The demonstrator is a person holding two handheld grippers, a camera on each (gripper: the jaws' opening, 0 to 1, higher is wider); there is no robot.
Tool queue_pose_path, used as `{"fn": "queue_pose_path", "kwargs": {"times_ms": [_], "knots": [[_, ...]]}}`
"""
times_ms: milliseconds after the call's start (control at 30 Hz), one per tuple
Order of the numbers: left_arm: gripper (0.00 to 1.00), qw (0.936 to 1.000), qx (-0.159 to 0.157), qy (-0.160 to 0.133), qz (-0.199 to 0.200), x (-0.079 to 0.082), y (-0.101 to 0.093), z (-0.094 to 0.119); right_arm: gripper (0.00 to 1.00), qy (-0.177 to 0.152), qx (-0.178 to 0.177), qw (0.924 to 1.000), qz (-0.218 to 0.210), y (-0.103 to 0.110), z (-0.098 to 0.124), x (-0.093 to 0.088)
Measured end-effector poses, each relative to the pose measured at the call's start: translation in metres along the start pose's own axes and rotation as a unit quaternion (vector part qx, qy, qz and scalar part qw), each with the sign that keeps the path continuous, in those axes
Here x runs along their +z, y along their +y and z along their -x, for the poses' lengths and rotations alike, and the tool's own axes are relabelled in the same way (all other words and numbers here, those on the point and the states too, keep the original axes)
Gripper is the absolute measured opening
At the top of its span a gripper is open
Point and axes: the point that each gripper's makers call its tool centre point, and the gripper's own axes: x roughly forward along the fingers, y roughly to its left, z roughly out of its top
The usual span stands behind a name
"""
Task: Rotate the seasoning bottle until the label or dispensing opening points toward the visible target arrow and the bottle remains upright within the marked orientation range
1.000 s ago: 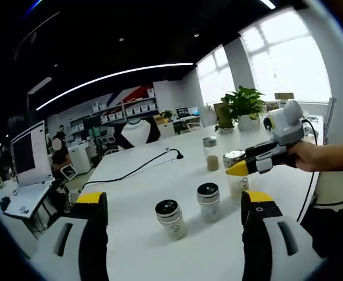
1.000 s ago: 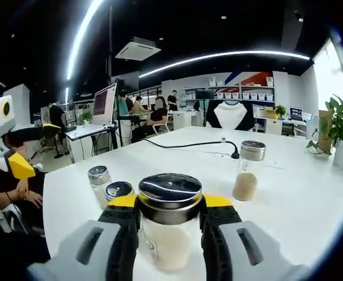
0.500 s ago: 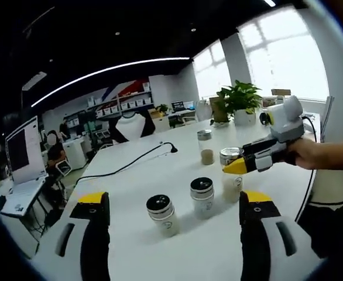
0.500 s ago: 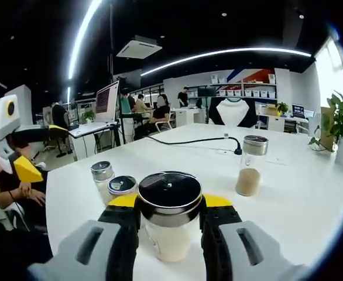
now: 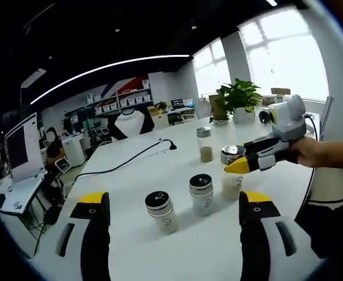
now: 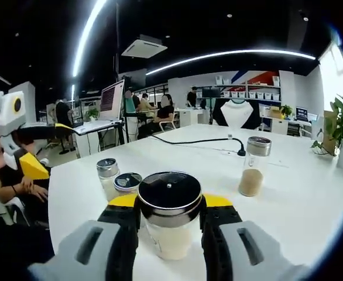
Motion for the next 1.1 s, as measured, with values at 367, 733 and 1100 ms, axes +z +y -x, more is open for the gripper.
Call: {"fn": "queue_pose_path", "kwargs": {"times_ms": [367, 733, 1100], "knots": [[0.98, 1.0000, -0.004, 0.004, 0.000, -0.003, 0.000, 0.001, 0.40, 0.000, -0.010, 0.9997, -0.024, -0.003, 0.009, -0.005], [0.99, 0.9996, -0.024, -0.015, -0.004, 0.011, -0.012, 0.001, 0.57, -0.048, -0.017, 0.9983, -0.031, 0.001, 0.029, 0.030], [1.00, 0.9959, -0.053, -0.052, 0.052, 0.029, -0.017, 0.003, 0.87, -0.063, -0.018, 0.9979, -0.004, -0.005, 0.058, 0.046]]}}
